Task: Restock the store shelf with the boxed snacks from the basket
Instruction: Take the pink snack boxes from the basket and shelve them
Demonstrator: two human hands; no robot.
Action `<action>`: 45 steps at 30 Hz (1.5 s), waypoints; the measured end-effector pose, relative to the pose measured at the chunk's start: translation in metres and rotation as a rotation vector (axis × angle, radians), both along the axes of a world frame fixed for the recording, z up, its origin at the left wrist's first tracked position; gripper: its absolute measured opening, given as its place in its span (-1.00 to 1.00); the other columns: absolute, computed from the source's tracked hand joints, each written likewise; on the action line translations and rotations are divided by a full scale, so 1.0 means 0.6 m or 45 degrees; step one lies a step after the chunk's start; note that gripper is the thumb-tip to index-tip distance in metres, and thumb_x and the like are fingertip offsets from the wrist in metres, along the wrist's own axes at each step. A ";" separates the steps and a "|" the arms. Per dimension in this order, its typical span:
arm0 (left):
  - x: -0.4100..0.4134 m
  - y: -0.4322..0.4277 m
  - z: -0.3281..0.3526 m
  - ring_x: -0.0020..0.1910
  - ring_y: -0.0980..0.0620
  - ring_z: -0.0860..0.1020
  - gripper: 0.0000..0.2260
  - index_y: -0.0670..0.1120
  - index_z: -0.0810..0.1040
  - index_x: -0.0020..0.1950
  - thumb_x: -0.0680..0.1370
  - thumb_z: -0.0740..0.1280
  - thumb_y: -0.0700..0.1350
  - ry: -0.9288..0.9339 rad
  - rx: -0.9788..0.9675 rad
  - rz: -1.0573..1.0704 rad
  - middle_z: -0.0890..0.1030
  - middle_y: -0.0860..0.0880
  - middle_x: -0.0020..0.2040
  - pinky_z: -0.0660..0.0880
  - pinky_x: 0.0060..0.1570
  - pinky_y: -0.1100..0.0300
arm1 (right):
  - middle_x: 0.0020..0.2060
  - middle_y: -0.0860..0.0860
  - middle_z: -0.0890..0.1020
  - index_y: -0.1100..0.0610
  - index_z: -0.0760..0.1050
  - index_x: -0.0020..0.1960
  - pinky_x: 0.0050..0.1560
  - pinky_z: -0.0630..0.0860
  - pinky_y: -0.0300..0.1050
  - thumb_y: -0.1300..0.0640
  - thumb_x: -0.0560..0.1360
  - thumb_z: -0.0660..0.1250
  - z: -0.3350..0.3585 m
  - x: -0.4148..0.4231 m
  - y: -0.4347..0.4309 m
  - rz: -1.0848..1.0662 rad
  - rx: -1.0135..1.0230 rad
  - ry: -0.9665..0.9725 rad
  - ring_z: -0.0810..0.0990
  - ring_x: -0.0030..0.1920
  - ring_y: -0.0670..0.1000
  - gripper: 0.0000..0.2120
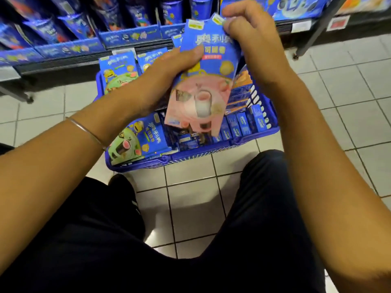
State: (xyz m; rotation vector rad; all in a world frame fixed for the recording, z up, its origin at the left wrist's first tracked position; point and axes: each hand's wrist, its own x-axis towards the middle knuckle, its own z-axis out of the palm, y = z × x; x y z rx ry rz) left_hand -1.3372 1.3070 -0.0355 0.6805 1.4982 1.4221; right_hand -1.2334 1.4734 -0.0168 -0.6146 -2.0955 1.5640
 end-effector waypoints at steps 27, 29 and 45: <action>0.020 -0.027 0.017 0.23 -0.25 0.68 -0.66 -0.12 0.68 0.18 0.69 0.29 0.11 -0.328 -0.088 0.457 0.72 -0.18 0.22 0.52 0.33 -0.33 | -0.20 -0.04 0.68 0.12 0.57 0.05 -0.25 0.55 -0.16 -0.26 0.64 0.09 -0.100 0.028 -0.050 -0.063 -0.561 -0.206 0.66 -0.23 -0.05 -0.51; 0.015 -0.032 0.019 0.09 -0.17 0.74 -0.75 -0.04 0.67 0.04 0.68 0.31 0.10 -0.338 -0.086 0.476 0.76 -0.11 0.09 0.61 0.22 -0.26 | -0.25 0.07 0.59 0.11 0.50 -0.12 -0.24 0.46 -0.13 -0.15 0.63 0.21 -0.148 0.038 -0.034 -0.133 -0.235 -0.493 0.56 -0.24 0.03 -0.65; 0.022 -0.025 0.024 0.18 -0.17 0.71 -0.62 -0.11 0.68 0.30 0.68 0.30 0.12 -0.245 -0.166 0.383 0.74 -0.12 0.18 0.56 0.33 -0.25 | 0.48 0.23 0.28 0.23 0.24 0.50 0.29 0.46 0.21 -0.35 0.39 0.44 -0.269 0.031 -0.060 0.010 0.675 -1.595 0.28 0.48 0.27 -0.07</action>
